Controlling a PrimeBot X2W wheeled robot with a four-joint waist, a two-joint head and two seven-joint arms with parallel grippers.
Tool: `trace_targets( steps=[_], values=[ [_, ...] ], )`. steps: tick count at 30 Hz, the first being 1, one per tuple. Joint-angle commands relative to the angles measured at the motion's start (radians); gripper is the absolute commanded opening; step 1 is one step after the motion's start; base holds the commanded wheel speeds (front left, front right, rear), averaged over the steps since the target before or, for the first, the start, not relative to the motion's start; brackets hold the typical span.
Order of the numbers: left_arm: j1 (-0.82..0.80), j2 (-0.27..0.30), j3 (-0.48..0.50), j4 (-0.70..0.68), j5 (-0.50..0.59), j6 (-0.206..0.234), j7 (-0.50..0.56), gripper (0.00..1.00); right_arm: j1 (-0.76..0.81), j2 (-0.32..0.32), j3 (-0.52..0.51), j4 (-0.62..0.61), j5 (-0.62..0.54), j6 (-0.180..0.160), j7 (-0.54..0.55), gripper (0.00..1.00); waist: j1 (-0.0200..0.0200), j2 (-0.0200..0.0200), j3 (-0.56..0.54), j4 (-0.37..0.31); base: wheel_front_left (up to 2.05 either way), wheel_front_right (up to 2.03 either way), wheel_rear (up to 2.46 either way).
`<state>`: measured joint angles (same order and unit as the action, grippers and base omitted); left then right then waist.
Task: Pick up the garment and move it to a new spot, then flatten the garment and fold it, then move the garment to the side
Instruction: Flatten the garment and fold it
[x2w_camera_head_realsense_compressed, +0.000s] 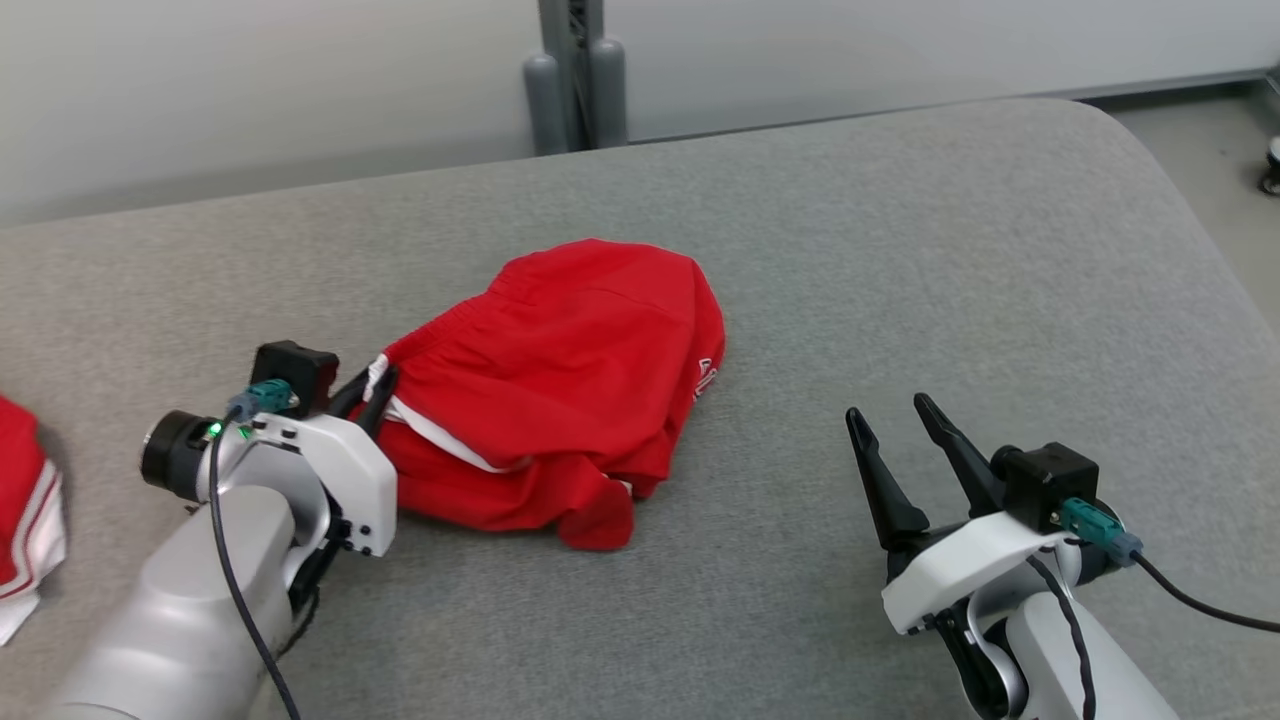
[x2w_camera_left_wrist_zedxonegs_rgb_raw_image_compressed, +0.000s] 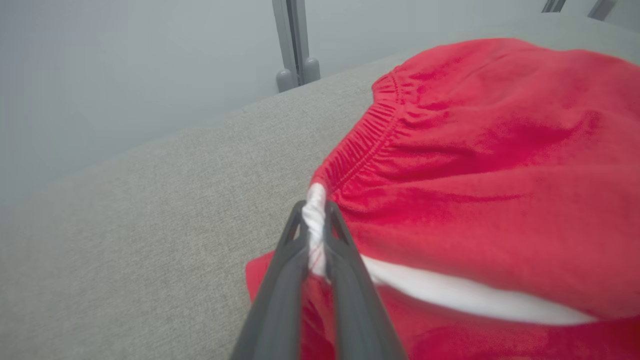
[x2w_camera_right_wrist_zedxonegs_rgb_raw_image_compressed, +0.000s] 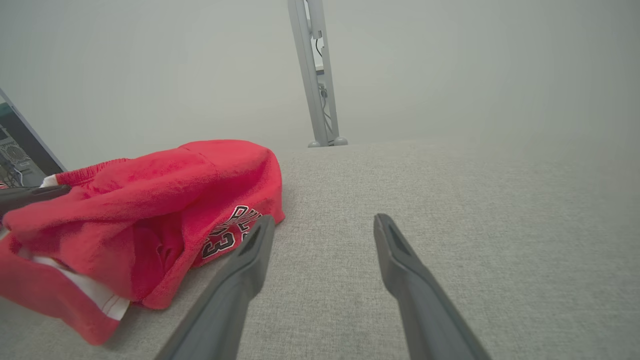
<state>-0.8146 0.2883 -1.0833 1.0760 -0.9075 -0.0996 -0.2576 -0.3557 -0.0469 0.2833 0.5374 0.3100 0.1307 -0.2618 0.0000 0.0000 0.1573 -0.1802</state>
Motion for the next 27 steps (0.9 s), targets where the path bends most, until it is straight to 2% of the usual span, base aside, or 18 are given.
trace_targets(
  steps=[1,8,17,22,27],
  values=[
    [0.016,-0.002,0.006,-0.004,0.009,0.011,-0.007,0.00,0.012,-0.007,-0.003,0.003,0.006,0.000,-0.005,1.00,0.0000,0.0000,-0.027,0.034,0.00,0.00,0.00],
    [0.115,-0.004,0.131,-0.170,0.062,0.093,-0.008,0.00,0.045,-0.007,-0.009,0.013,0.018,0.000,-0.005,1.00,0.0000,0.0000,-0.074,0.106,0.00,0.00,0.00],
    [0.324,0.040,0.302,-0.404,0.142,0.200,-0.008,0.00,0.073,-0.007,-0.003,0.020,0.028,0.000,-0.005,1.00,0.0000,0.0000,-0.108,0.153,0.00,0.00,0.00],
    [0.452,0.054,0.416,-0.511,0.159,0.243,-0.009,0.00,0.066,-0.007,0.003,0.027,0.033,0.000,-0.004,1.00,0.0000,0.0000,-0.109,0.158,0.00,0.00,0.00],
    [0.527,0.053,0.495,-0.539,0.194,0.258,-0.009,0.00,0.058,-0.007,0.014,0.038,0.032,0.000,-0.004,1.00,0.0000,0.0000,-0.106,0.155,0.00,0.00,0.00]
  ],
)
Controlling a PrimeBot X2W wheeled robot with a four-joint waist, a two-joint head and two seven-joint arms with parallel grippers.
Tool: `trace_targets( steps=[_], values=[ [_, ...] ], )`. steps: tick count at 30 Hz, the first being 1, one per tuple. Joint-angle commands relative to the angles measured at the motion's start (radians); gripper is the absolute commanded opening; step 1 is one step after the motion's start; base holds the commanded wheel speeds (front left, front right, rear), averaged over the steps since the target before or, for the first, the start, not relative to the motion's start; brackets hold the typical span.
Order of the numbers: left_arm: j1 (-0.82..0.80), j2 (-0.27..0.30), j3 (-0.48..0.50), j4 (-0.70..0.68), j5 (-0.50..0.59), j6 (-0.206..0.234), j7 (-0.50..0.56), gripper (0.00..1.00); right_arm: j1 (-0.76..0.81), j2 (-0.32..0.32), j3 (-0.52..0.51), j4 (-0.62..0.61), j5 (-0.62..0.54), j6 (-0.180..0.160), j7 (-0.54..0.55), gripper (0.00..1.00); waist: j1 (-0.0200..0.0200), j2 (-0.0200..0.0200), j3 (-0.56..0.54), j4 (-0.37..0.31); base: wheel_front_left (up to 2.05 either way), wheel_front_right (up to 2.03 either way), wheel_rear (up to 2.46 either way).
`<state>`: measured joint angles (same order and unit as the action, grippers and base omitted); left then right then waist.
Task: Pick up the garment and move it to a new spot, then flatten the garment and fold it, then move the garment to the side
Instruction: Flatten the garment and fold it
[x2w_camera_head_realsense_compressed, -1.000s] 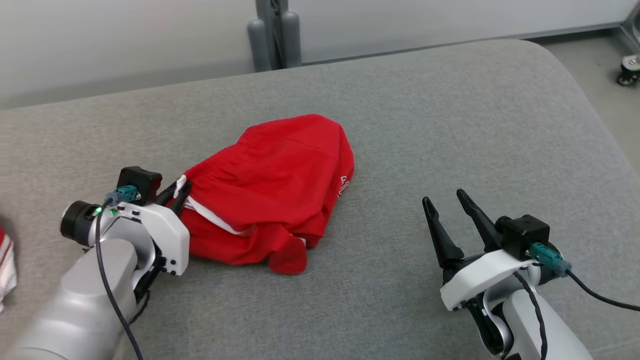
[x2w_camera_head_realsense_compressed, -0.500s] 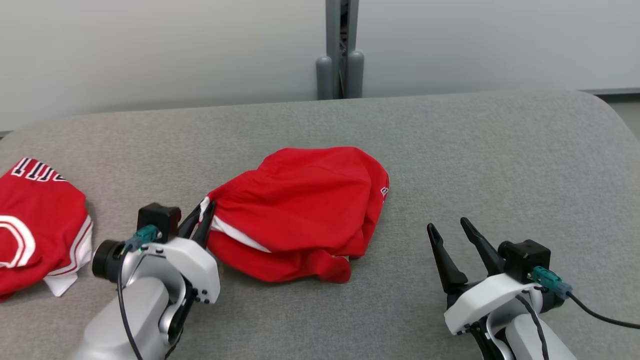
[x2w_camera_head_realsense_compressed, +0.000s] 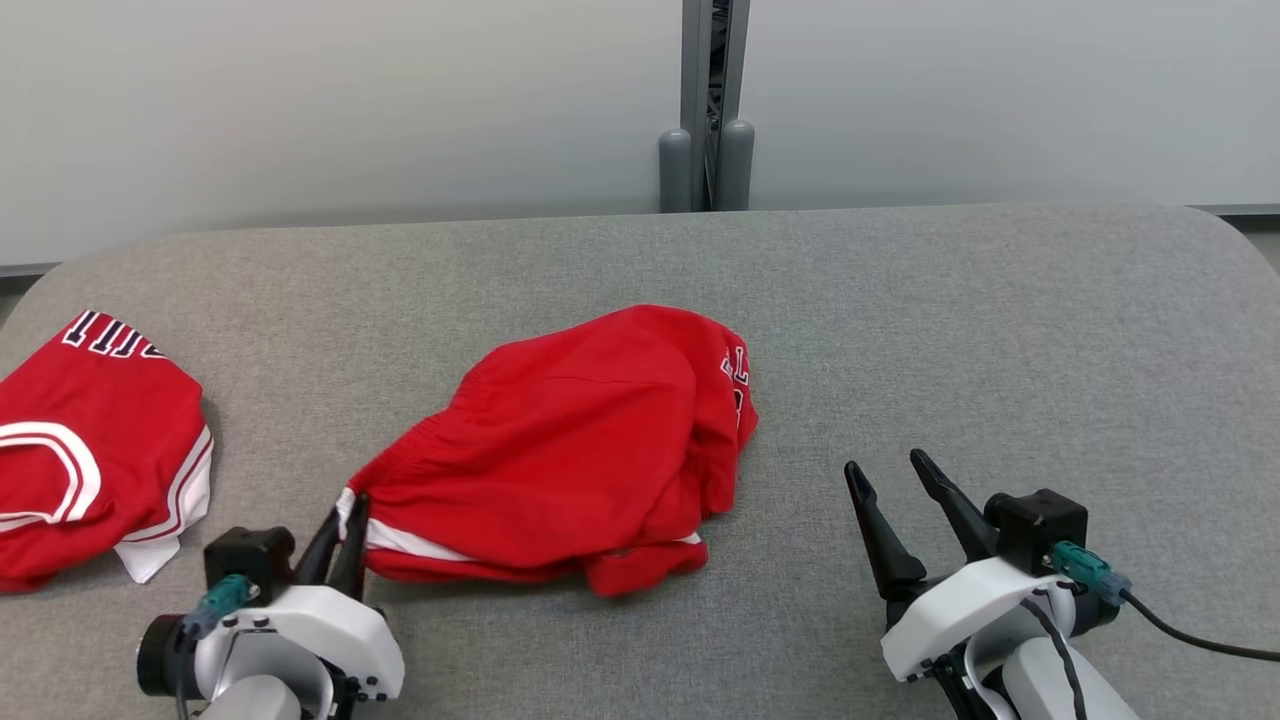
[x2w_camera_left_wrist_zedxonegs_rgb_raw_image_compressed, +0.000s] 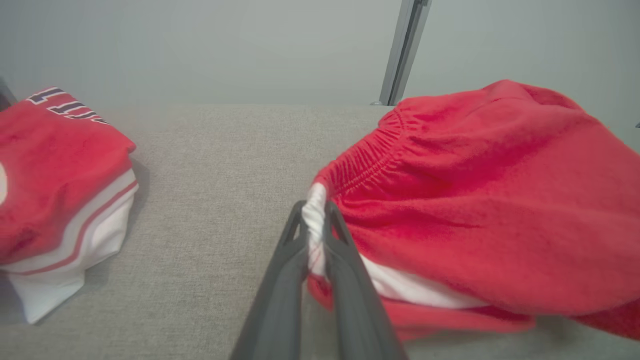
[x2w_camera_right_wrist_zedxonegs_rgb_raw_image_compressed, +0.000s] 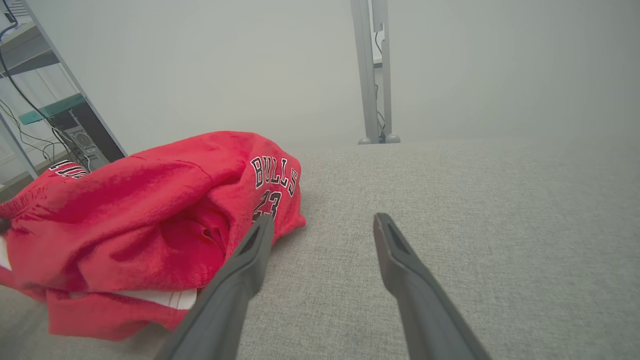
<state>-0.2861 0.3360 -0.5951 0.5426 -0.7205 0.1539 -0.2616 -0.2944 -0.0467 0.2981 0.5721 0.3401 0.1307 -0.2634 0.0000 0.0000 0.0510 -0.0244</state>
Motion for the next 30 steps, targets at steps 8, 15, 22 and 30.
trace_targets(
  steps=[8,15,22,30],
  values=[
    [0.079,-0.016,0.157,-0.011,0.073,0.014,-0.005,0.00,-0.012,-0.007,0.055,0.029,0.033,0.000,0.002,1.00,0.0000,0.0000,0.006,-0.009,0.00,0.00,0.00],
    [0.109,-0.065,0.210,0.032,0.127,-0.038,-0.005,0.00,-0.022,-0.007,0.081,0.048,0.049,0.000,0.000,1.00,0.0000,0.0000,0.009,0.003,0.00,0.00,0.00],
    [0.100,-0.108,0.272,0.042,0.197,-0.065,-0.004,1.00,-0.026,-0.007,0.112,0.069,0.075,0.000,-0.001,1.00,0.0000,0.0000,0.007,0.028,0.00,0.00,0.00],
    [0.140,-0.143,0.373,-0.091,0.329,-0.083,-0.004,1.00,-0.014,-0.007,0.111,0.085,0.072,0.000,-0.002,1.00,0.0000,0.0000,-0.010,0.062,0.00,0.00,0.00]
  ],
)
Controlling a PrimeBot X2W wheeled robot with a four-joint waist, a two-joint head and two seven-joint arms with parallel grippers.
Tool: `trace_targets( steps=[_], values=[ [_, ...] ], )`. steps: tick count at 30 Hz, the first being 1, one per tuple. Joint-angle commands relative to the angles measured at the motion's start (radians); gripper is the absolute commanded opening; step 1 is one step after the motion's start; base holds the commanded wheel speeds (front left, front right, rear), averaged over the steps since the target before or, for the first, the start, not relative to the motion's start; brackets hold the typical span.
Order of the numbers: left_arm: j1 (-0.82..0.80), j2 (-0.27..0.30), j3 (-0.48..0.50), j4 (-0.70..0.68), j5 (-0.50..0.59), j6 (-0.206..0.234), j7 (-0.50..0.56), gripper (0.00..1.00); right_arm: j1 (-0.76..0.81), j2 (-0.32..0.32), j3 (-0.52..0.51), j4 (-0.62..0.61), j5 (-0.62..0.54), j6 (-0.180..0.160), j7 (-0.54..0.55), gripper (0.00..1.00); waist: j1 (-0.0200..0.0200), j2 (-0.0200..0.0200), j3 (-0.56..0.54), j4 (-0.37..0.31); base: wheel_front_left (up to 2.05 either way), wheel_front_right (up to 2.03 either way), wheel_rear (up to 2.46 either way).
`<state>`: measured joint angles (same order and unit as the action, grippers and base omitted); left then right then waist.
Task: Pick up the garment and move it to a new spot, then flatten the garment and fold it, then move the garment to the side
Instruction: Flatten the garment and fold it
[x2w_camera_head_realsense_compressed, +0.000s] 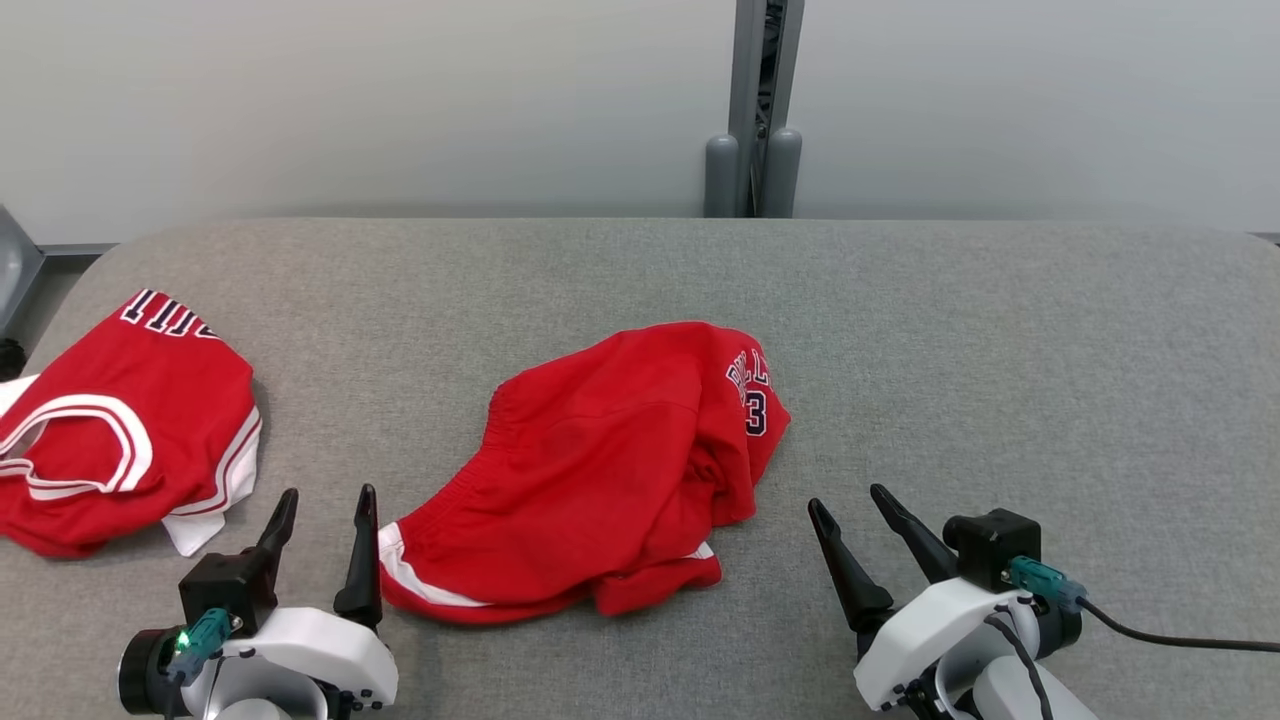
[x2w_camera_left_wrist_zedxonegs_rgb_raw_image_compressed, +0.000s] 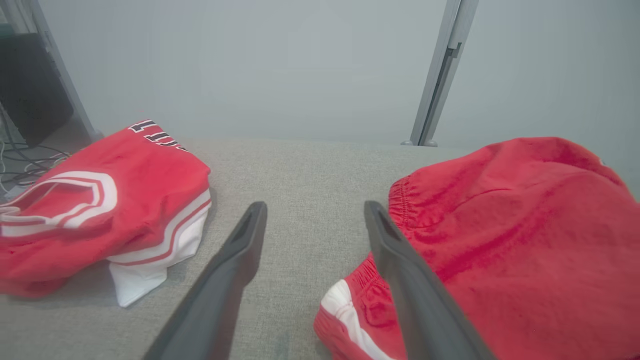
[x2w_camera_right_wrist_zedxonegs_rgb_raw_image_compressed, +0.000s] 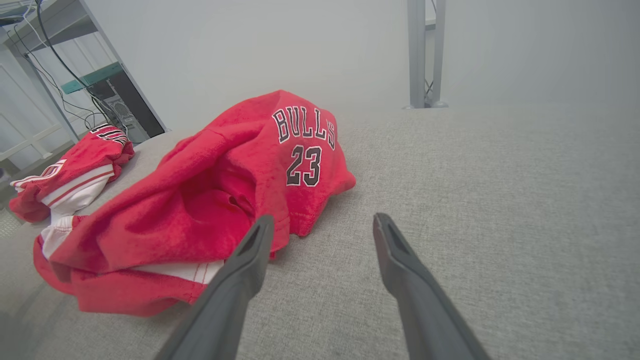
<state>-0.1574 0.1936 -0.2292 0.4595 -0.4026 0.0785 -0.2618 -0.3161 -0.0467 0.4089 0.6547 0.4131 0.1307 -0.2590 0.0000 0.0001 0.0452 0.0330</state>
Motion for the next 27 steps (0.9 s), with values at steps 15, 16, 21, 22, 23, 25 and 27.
trace_targets(
  steps=[15,16,21,22,23,25,27],
  values=[
    [0.128,-0.053,0.203,-0.255,0.178,-0.036,-0.003,1.00,0.021,-0.007,0.082,0.010,0.072,0.000,0.075,1.00,0.0000,-0.0001,-0.029,0.027,0.00,0.00,0.00],
    [0.134,-0.056,0.209,-0.255,0.182,-0.047,-0.003,1.00,0.020,-0.007,0.091,0.008,0.084,0.000,0.086,1.00,0.0000,-0.0001,-0.029,0.029,0.00,0.00,0.00],
    [0.147,-0.071,0.230,-0.241,0.195,-0.088,-0.003,1.00,-0.001,-0.007,0.135,0.018,0.136,0.000,0.136,1.00,0.0000,-0.0001,-0.027,0.048,0.00,0.00,0.00],
    [0.151,-0.076,0.235,-0.240,0.196,-0.094,-0.003,1.00,-0.006,-0.007,0.140,0.023,0.145,0.000,0.145,1.00,0.0000,-0.0001,-0.027,0.053,0.00,0.00,0.00],
    [0.151,-0.076,0.235,-0.240,0.196,-0.094,-0.003,1.00,-0.006,-0.007,0.140,0.023,0.145,0.000,0.145,1.00,0.0000,-0.0001,-0.027,0.053,0.00,0.00,0.00],
    [0.151,-0.083,0.244,-0.238,0.203,-0.107,-0.003,1.00,-0.017,-0.007,0.147,0.033,0.159,0.000,0.153,1.00,0.0000,-0.0001,-0.024,0.065,0.00,0.00,0.00],
    [0.149,-0.091,0.252,-0.234,0.208,-0.119,-0.003,1.00,-0.029,-0.008,0.157,0.047,0.169,0.000,0.165,1.00,0.0000,-0.0001,-0.023,0.079,0.00,0.00,0.00]
  ],
)
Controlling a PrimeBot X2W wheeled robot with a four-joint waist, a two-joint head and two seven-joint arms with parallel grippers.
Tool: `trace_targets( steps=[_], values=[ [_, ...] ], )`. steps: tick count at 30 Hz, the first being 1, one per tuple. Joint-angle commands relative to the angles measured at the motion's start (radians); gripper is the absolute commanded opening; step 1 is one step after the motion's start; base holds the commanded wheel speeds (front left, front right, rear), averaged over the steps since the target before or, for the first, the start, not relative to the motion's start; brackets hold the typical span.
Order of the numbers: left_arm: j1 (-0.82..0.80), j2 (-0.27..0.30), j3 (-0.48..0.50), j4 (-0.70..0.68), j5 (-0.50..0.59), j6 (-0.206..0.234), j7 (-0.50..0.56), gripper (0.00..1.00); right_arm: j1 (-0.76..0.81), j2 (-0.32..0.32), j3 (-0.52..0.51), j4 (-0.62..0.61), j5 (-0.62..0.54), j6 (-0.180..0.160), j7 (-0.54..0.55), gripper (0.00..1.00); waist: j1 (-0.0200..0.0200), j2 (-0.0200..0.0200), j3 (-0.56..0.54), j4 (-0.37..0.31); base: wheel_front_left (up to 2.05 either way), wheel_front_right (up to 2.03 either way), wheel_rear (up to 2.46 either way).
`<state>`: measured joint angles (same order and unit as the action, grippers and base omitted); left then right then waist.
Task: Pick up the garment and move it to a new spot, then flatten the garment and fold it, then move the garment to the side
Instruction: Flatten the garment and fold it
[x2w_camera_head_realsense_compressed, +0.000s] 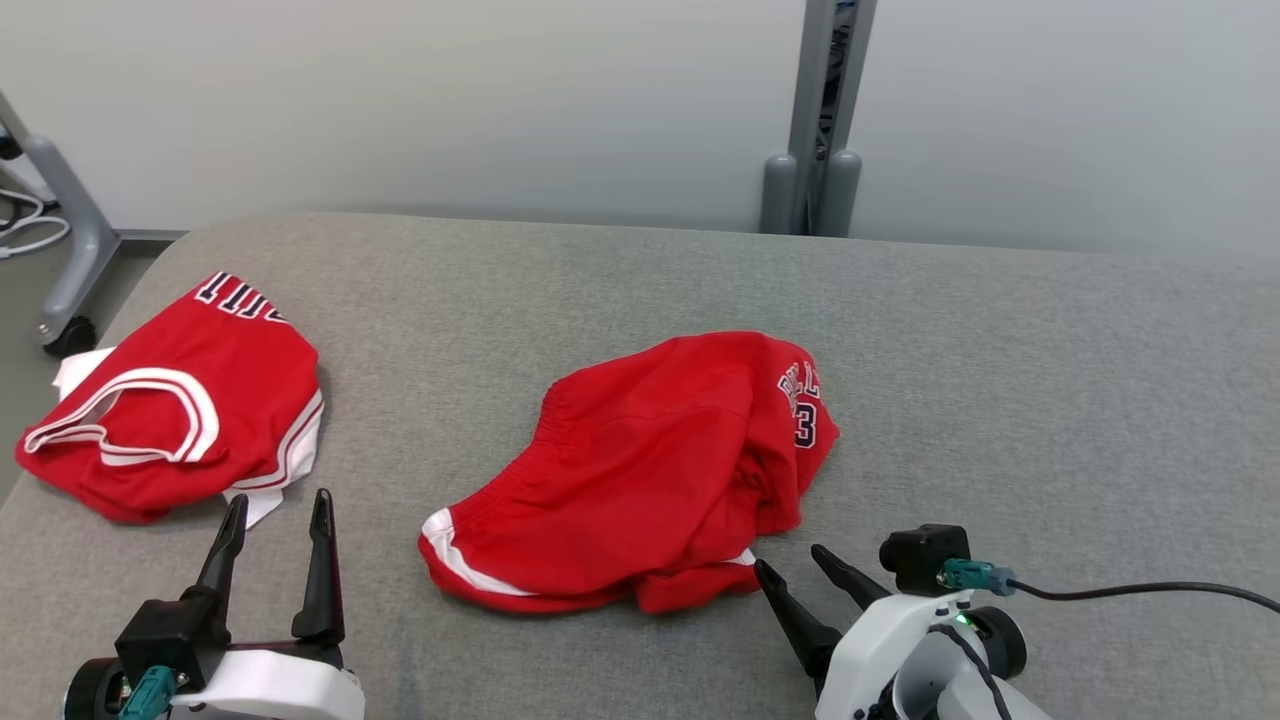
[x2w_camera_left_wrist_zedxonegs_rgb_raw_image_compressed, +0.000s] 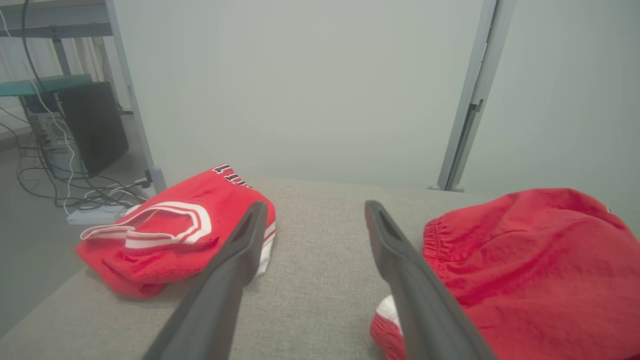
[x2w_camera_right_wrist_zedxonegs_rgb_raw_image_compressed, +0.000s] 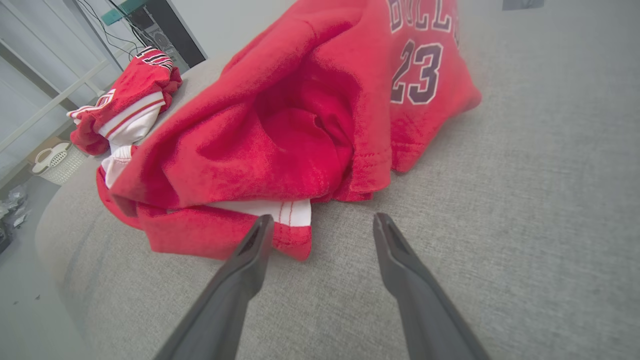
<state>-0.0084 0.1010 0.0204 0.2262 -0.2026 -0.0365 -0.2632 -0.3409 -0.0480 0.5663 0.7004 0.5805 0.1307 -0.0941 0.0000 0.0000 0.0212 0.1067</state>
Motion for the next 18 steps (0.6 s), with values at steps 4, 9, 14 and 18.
trace_targets(
  steps=[4,9,14,18],
  values=[
    [-0.006,-0.012,0.015,0.006,0.020,-0.016,-0.002,1.00,-0.024,-0.008,0.022,0.027,0.024,0.000,0.017,1.00,0.0000,0.0000,0.001,0.029,0.00,0.00,0.00],
    [-0.004,-0.030,0.012,0.001,0.034,-0.020,-0.002,1.00,-0.049,-0.010,0.047,0.067,0.053,0.000,0.020,1.00,0.0000,0.0000,0.003,0.056,0.00,0.00,0.00],
    [-0.007,-0.038,0.009,0.009,0.039,-0.029,-0.002,1.00,-0.073,-0.009,0.073,0.111,0.082,0.000,0.018,0.49,0.0000,0.0000,0.008,0.079,0.00,0.00,0.00],
    [-0.017,-0.042,0.014,0.018,0.043,-0.036,-0.002,1.00,-0.091,-0.008,0.094,0.145,0.103,0.000,0.010,0.00,0.0000,0.0000,0.012,0.092,0.00,0.00,0.00]
  ],
)
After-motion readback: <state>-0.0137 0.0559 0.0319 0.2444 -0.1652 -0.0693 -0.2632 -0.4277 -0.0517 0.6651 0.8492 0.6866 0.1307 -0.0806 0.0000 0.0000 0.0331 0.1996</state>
